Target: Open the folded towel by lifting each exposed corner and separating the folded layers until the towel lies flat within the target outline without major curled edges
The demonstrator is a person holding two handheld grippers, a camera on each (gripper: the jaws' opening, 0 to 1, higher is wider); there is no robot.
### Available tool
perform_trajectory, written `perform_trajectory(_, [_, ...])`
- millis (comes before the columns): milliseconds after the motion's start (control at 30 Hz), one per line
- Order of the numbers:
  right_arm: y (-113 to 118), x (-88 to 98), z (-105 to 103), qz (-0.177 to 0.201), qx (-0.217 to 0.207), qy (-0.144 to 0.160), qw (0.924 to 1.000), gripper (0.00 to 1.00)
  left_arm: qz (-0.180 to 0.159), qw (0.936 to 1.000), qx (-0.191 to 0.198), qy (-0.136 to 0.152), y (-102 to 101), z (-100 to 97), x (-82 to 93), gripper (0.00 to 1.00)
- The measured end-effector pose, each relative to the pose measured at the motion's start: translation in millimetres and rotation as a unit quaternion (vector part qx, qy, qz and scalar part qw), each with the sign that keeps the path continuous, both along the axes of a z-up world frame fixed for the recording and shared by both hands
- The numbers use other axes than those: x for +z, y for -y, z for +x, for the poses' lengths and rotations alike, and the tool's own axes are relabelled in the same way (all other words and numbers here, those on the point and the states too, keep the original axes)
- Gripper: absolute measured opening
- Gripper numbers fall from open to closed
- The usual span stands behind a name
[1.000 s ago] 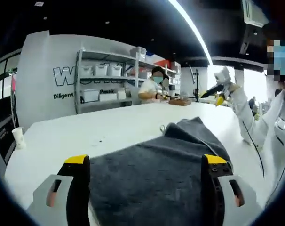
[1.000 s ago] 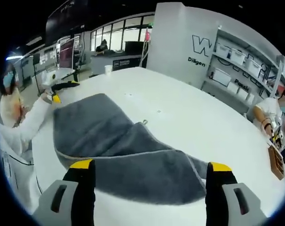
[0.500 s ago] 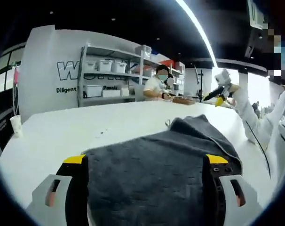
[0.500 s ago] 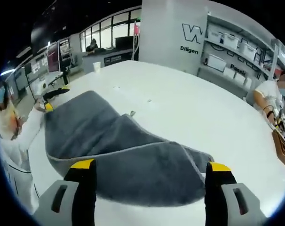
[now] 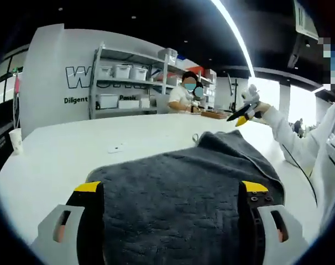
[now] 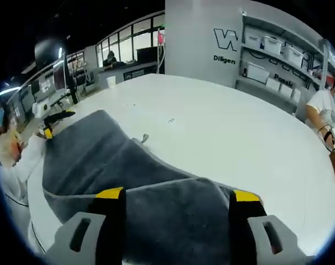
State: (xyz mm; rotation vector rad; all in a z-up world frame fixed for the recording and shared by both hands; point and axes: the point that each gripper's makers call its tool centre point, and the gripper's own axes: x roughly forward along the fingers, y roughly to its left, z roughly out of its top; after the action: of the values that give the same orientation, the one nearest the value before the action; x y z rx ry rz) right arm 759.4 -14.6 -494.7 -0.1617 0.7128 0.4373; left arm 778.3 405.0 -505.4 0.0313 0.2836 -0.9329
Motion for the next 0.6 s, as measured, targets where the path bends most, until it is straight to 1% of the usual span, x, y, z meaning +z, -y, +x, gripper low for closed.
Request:
perform_trajectory(33, [2.9,-6.5,9.6,0.002,-0.002,0.001,1.0,0.72,0.0,1.0,0.0,-0.001,0.3,0.0,-0.7,1.0])
perform_trajectory(133, [0.4,-20.0,15.9,0.011,-0.001,-0.001,0.9999,0.68,0.004,1.0,0.001,-0.004,1.3,-0.8,-3.8,1.0])
perform_trajectory(167, [1.0,-24.8,22.2,0.012,0.001,-0.002,0.9999,0.66,0.004,1.0,0.001,-0.004,1.3,-0.7,-4.2,1.0])
perform_trajectory(233, [1.9,-34.3,27.7,0.01,0.002,-0.004,0.9999,0.64,0.005,1.0,0.002,-0.005,1.6,-0.6,-5.0,1.0])
perform_trajectory(367, [0.1,-51.0,29.5,0.009,0.004,-0.014,0.9999,0.6,0.005,0.9999,0.002,-0.008,1.5,-0.2,-7.2,1.0])
perform_trajectory(400, [0.9,-54.3,31.4,0.007,0.003,-0.016,0.9998,0.59,0.005,0.9999,0.002,-0.009,1.7,-0.4,-7.6,1.0])
perform_trajectory(533, [7.7,-65.6,40.2,-0.007,-0.001,-0.016,0.9999,0.49,0.004,0.9999,0.003,-0.012,1.2,0.2,-8.7,1.0])
perform_trajectory(600, [11.0,-67.4,46.6,0.003,-0.009,-0.013,0.9999,0.45,0.004,0.9999,0.003,-0.013,0.8,0.9,-8.9,1.0])
